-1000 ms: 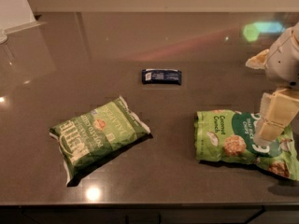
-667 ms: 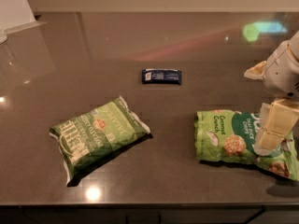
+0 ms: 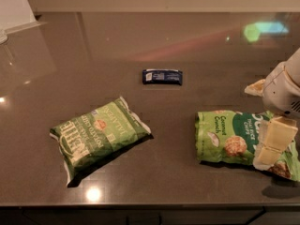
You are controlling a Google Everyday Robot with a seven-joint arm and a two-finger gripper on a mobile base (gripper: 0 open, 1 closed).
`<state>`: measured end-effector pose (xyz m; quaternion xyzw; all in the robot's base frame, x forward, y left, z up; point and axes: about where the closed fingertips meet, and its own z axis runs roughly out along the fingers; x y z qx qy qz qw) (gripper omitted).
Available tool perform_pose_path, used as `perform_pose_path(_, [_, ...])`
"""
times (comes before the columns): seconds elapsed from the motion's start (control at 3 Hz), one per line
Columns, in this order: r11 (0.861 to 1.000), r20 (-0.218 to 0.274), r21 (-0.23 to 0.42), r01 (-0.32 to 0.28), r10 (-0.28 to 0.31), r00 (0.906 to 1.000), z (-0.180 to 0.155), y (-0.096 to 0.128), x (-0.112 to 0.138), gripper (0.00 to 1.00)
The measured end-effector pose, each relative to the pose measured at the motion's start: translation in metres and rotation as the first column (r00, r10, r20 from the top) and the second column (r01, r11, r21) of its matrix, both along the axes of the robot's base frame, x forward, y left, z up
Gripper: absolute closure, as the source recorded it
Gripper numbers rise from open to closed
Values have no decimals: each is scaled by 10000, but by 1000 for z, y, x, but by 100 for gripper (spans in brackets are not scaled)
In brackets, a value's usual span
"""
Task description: Move green rice chip bag near green jalapeno chip bag
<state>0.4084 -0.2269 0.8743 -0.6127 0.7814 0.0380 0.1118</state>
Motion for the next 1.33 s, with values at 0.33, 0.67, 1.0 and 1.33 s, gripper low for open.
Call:
perform_pose_path(0.33, [9996,27,283,46,-47,10000,-14,3,5,0])
perform_pose_path(0.67, [9987,-64,509,68,-65,10000,-24,7,10,0])
perform_pose_path(1.0, [9979,-177,629,152,-141,9997,-26,10,11,15])
perform_pose_path(1.33, [9952,-383,940,279,-244,9990,-17,16,15,39])
